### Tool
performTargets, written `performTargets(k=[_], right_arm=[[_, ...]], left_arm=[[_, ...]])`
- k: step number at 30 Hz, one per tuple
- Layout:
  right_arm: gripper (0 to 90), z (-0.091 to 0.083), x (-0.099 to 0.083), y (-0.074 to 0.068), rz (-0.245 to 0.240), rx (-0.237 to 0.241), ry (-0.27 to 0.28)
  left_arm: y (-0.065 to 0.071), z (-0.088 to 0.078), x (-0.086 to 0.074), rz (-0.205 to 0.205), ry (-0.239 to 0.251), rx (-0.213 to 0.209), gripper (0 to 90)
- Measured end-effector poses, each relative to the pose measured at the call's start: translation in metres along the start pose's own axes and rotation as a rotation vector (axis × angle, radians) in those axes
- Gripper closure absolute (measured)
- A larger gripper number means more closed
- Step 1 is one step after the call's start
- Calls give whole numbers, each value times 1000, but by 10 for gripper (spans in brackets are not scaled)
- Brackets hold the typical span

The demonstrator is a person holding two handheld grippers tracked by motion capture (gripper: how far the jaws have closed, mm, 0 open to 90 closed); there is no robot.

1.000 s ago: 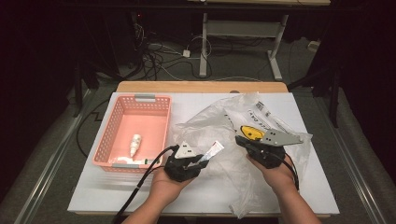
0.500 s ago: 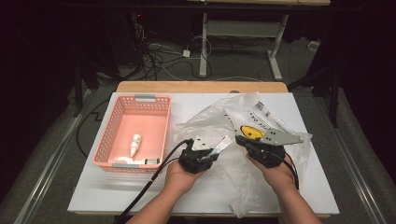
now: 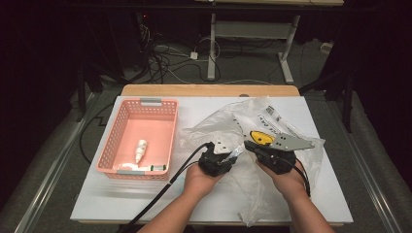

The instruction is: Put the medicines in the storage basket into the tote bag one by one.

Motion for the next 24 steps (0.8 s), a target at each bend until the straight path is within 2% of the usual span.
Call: performTargets(k=[3,14,16,20,24], right_arm=[[900,0,0,1,3,0,1],[900,-1,0,1,5,0,0],[900,-1,0,1,5,0,0],[900,-1,0,1,3,0,2],[900,-1,0,1,8,1,3]], left_arm=[[0,7,2,3,-1,7,686],[-3,24,6,-28,-17,25,686],[-5,26,6,-28,-15,39,687],[-6,27,9,-37,1,41,703],[-5,27,11,-38,-2,38,702]])
Point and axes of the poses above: each handheld gripper's, and its own axes: z roughly forward along the jaws, x roughly out of its top, y roughly to its right, the point moved 7 cm from there along z, roughly forward along the jaws, and after that the axes turned 8 degrees about -y, right-handed, at the moved point
